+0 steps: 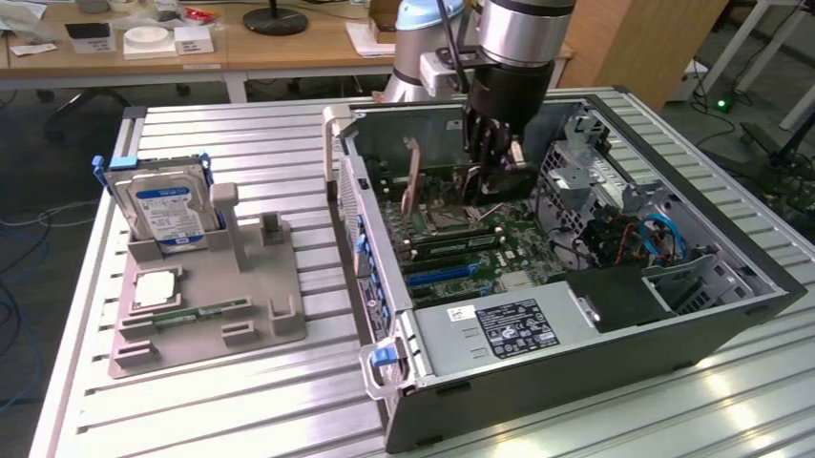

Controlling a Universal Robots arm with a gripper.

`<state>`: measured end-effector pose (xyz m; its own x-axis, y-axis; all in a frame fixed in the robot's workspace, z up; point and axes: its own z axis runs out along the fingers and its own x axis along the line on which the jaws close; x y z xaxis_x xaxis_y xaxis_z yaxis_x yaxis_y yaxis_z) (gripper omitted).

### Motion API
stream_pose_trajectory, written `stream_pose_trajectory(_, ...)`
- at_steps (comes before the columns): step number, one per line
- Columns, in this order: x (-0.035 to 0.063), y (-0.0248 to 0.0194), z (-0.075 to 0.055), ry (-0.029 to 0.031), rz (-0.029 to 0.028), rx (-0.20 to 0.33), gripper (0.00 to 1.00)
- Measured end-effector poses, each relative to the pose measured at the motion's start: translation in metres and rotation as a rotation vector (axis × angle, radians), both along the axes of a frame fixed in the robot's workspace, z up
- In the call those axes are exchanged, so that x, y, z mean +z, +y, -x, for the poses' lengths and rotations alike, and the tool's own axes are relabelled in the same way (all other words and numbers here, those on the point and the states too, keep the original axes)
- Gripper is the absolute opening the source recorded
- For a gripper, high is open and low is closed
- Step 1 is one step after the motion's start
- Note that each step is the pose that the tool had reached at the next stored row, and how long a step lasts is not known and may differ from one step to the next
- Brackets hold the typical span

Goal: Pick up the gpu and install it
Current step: 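Insert the gpu into the slot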

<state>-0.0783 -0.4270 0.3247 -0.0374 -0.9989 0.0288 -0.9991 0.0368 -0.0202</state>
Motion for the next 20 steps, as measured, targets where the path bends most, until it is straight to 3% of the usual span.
stream_pose_trajectory(3,-0.0026,-0.0007,0.0,0.0073,0.0045,0.0,0.28)
stream_pose_trajectory(8,-0.0117,0.0015,0.0,0.0072,0.0059,-0.002,0.28)
stream_pose_trajectory(10,-0.0138,0.0015,0.0,0.0026,0.0058,-0.002,0.28)
stream_pose_trajectory(11,-0.0147,0.0015,0.0,-0.0026,0.0058,-0.002,0.28)
stream_pose_trajectory(13,-0.0157,0.0015,0.0,-0.0188,0.0058,-0.001,0.28)
stream_pose_trajectory(14,-0.0163,0.0015,0.0,-0.0235,0.0057,0.0,0.28)
stream_pose_trajectory(18,-0.0201,0.0006,0.0,-0.0238,0.0058,0.0,0.28)
stream_pose_trajectory(20,-0.0207,-0.0031,0.0,-0.0239,0.0058,0.0,0.28)
